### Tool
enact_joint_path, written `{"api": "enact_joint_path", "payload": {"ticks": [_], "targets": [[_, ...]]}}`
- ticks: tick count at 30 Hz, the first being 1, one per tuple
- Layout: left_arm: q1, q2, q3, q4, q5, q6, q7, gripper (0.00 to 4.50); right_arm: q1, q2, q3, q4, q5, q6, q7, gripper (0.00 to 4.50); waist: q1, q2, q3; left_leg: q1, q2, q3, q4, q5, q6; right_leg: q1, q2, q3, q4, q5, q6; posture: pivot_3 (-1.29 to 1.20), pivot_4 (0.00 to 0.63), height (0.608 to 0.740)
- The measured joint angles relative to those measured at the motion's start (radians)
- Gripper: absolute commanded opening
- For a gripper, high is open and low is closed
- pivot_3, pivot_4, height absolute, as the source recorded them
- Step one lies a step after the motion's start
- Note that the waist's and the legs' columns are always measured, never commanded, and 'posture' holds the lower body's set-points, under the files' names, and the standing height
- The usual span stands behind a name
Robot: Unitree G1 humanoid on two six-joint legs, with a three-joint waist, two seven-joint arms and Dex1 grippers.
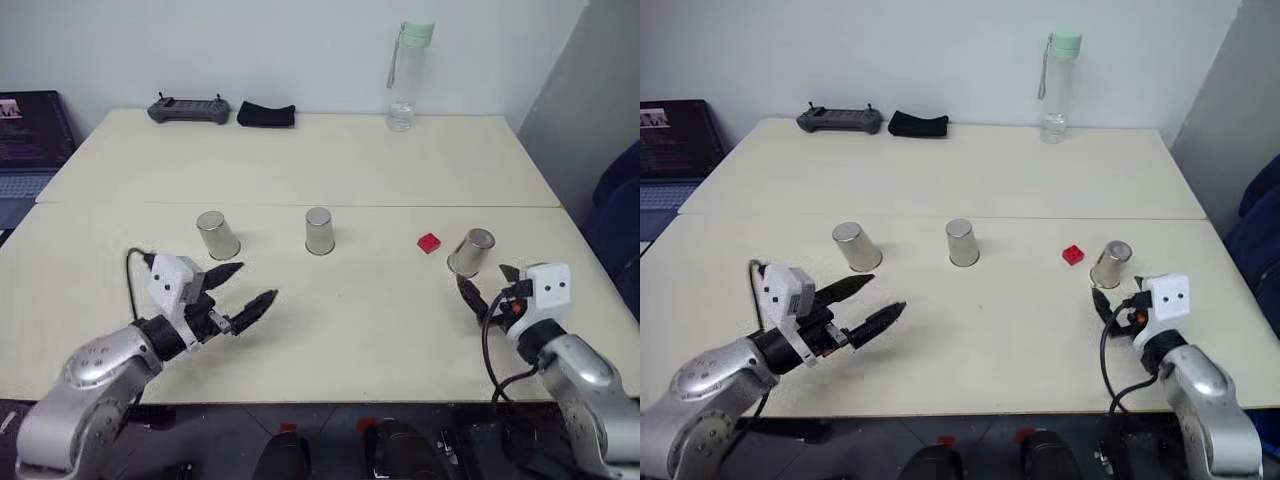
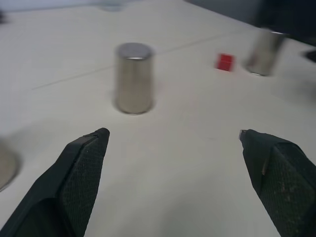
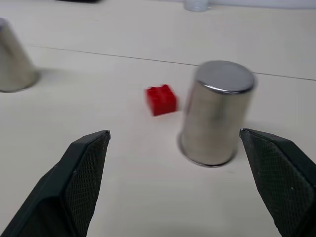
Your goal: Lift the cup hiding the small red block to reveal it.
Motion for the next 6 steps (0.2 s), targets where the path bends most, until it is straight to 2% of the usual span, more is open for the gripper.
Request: {"api": "enact_joint_path", "payload": {"ticks": [6], "targets": [[0.12,-0.201,-0.06,-0.101,0.149,-0.025,0.248,4.5,0.087,0.087,0.116,-0.069,-0.053,0.002,-0.083,4.46,0.004,-0.002,-0.001,0.0,-0.001,0.0,0.001,0.0,0.0,0.001,-0.001,0.0,-0.001,0.001,0.001,0.0,0.15,0.74]]}}
